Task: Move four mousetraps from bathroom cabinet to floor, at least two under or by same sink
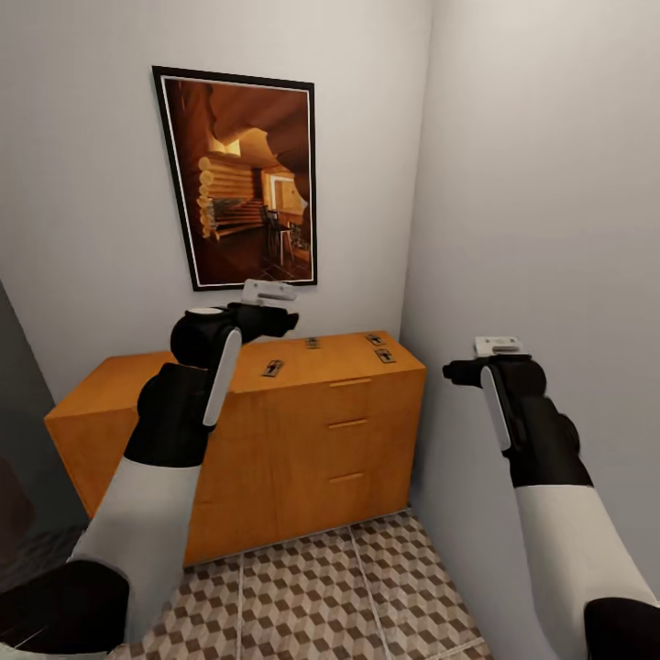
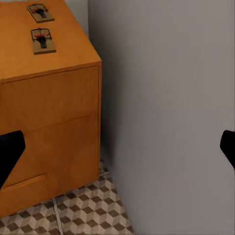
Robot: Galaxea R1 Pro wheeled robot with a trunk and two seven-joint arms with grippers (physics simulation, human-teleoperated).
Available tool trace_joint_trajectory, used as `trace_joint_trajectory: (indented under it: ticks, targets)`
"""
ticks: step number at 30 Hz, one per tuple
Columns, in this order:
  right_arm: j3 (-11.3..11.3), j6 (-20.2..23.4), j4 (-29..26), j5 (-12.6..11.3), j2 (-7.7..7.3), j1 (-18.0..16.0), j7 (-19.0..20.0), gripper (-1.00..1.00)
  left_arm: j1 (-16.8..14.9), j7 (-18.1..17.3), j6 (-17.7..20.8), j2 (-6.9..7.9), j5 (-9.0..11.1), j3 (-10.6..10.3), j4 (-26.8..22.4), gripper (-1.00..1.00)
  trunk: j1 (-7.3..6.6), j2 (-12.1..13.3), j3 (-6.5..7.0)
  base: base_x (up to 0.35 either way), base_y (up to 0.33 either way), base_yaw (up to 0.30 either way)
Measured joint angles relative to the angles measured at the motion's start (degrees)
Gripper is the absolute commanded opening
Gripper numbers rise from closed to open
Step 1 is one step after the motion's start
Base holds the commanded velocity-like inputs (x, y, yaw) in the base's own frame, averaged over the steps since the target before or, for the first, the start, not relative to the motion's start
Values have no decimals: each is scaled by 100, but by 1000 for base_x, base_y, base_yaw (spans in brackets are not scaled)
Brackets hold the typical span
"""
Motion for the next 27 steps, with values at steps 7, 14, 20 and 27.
trace_joint_trajectory:
  ticks: [7, 14, 20, 27]
  targets:
    - [103, -1, 158, 11, 199, -200, -86, 100, -142, -45, 155, 474, 60, 20, 214, 100, 0, 0, 0, 0, 0, 0]
    - [331, -2, 232, 11, 404, -233, -342, 100, -165, -252, 187, 943, 291, 13, 242, 100, 0, 0, 0, 0, 0, 0]
    - [381, -2, 241, 16, 481, -238, -411, 100, -169, -328, 190, 1034, 367, -7, 209, 100, 0, 0, 0, 0, 0, 0]
    - [395, -2, 221, 24, 506, -240, -431, 100, -170, -349, 190, 1053, 377, 1, 185, 100, 0, 0, 0, 0, 0, 0]
